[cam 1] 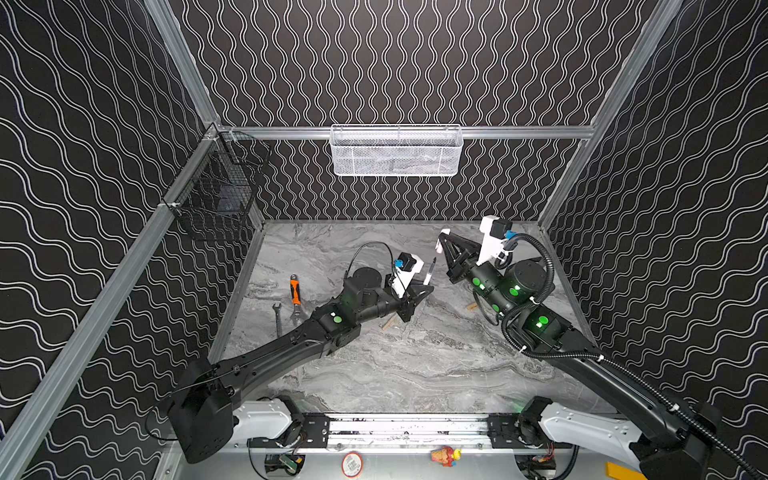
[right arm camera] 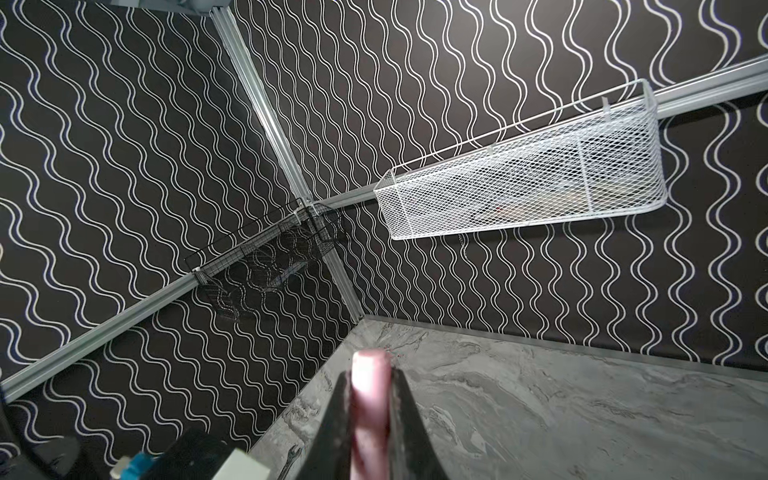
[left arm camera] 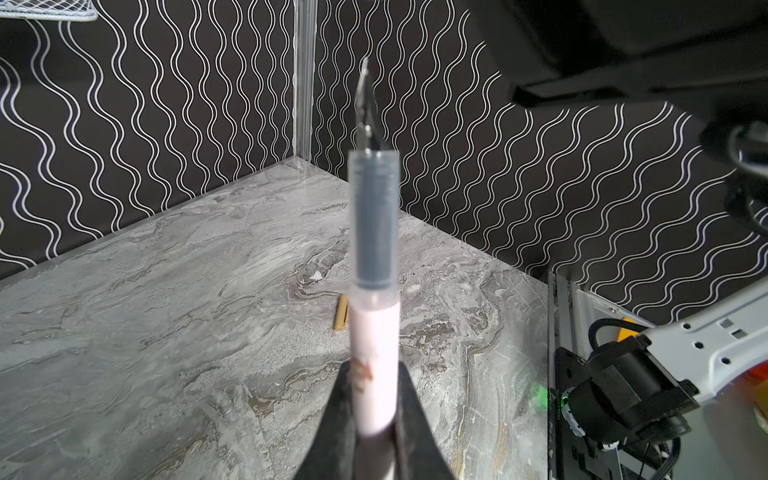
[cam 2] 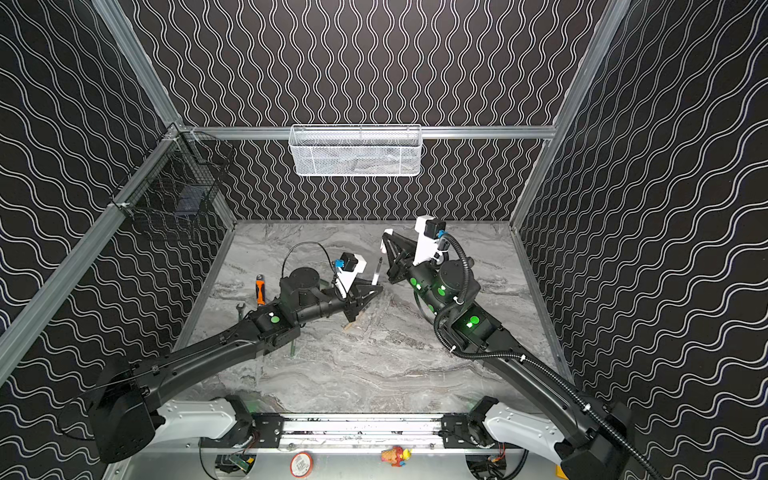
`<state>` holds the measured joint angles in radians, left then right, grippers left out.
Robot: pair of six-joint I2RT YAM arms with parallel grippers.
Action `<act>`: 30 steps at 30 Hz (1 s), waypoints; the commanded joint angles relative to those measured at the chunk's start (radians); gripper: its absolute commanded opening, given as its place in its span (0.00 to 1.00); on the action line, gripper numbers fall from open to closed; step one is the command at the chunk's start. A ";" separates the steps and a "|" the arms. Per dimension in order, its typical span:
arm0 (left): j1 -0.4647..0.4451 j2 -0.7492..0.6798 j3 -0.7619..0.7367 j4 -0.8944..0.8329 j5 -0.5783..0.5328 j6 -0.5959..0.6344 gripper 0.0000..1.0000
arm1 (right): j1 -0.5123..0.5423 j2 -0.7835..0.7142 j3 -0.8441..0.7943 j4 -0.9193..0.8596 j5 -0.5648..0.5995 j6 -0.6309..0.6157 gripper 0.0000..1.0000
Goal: Insert the pens into the pen caps
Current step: 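Carry the cap toward the pen tip held by the left gripper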
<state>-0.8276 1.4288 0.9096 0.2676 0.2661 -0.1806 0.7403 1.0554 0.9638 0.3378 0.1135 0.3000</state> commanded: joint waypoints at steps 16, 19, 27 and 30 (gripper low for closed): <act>0.001 0.003 0.005 0.030 0.006 -0.008 0.01 | 0.028 -0.015 -0.042 0.028 0.030 0.021 0.14; 0.001 0.002 0.005 0.030 0.008 -0.008 0.01 | 0.028 -0.006 -0.033 0.018 0.032 0.015 0.14; 0.000 -0.004 0.000 0.035 0.011 -0.009 0.01 | 0.027 0.003 -0.028 0.048 0.054 0.004 0.13; 0.000 0.000 0.005 0.033 0.016 -0.012 0.00 | 0.027 0.000 -0.003 0.048 0.051 -0.005 0.13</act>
<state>-0.8276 1.4281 0.9089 0.2596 0.2672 -0.1856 0.7666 1.0573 0.9367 0.3569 0.1455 0.3115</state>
